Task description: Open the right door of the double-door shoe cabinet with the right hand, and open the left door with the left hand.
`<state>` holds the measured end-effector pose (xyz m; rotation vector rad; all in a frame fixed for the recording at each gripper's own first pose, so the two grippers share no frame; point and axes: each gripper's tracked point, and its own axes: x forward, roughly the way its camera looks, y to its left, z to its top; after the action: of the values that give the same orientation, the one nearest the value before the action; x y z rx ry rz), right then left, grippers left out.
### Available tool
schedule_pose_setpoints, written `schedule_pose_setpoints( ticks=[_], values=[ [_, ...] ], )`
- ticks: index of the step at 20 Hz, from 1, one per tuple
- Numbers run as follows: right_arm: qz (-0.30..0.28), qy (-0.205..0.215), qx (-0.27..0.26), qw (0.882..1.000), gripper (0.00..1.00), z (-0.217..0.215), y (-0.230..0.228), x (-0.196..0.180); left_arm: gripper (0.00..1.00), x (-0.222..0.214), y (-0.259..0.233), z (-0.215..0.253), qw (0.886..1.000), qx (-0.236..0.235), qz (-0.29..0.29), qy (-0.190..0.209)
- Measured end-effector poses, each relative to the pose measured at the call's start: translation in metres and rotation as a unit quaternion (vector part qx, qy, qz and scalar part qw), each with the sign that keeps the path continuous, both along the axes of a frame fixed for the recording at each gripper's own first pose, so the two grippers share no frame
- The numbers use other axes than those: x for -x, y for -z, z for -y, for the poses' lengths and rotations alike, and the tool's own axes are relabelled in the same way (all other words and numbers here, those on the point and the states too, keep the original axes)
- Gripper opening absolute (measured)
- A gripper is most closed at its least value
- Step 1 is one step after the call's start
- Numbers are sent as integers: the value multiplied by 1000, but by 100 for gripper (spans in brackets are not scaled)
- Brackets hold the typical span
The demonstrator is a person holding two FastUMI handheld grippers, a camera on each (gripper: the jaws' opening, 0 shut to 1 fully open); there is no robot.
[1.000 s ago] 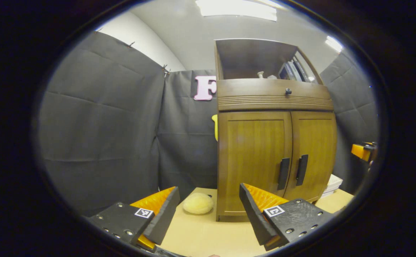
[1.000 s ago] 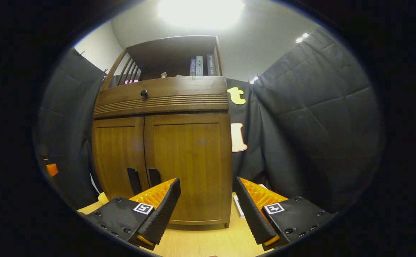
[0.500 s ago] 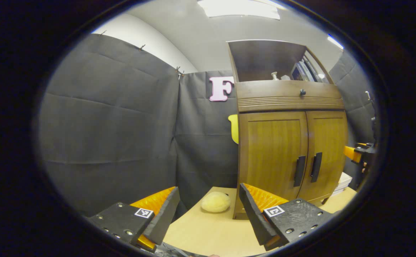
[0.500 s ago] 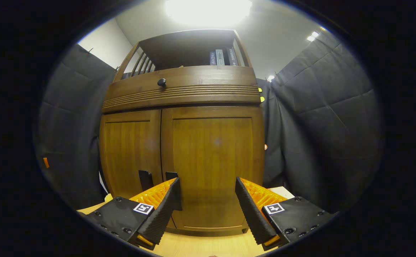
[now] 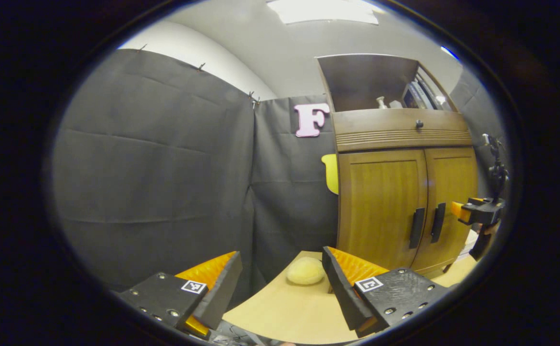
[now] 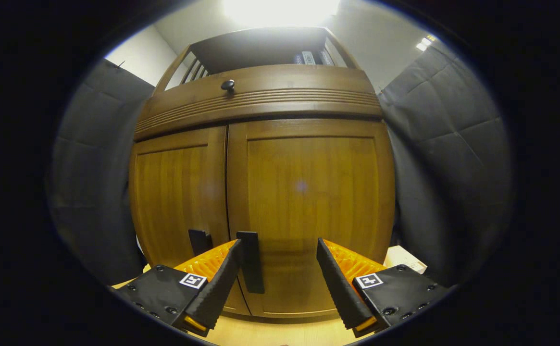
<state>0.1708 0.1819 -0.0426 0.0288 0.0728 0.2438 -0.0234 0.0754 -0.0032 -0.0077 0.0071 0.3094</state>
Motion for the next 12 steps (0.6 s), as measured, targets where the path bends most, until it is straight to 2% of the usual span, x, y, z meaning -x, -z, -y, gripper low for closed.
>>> schedule_pose_setpoints(
  ticks=[6, 12],
  values=[
    [-19, -18, 28, 999, 95, -27, 24, -21, 98, 5, 1, -3, 1000, -1, -5, -18],
    [-54, -27, 34, 998, 93, -46, 50, -37, 98, 9, 1, -2, 999, 1, -16, -32]
  ],
)
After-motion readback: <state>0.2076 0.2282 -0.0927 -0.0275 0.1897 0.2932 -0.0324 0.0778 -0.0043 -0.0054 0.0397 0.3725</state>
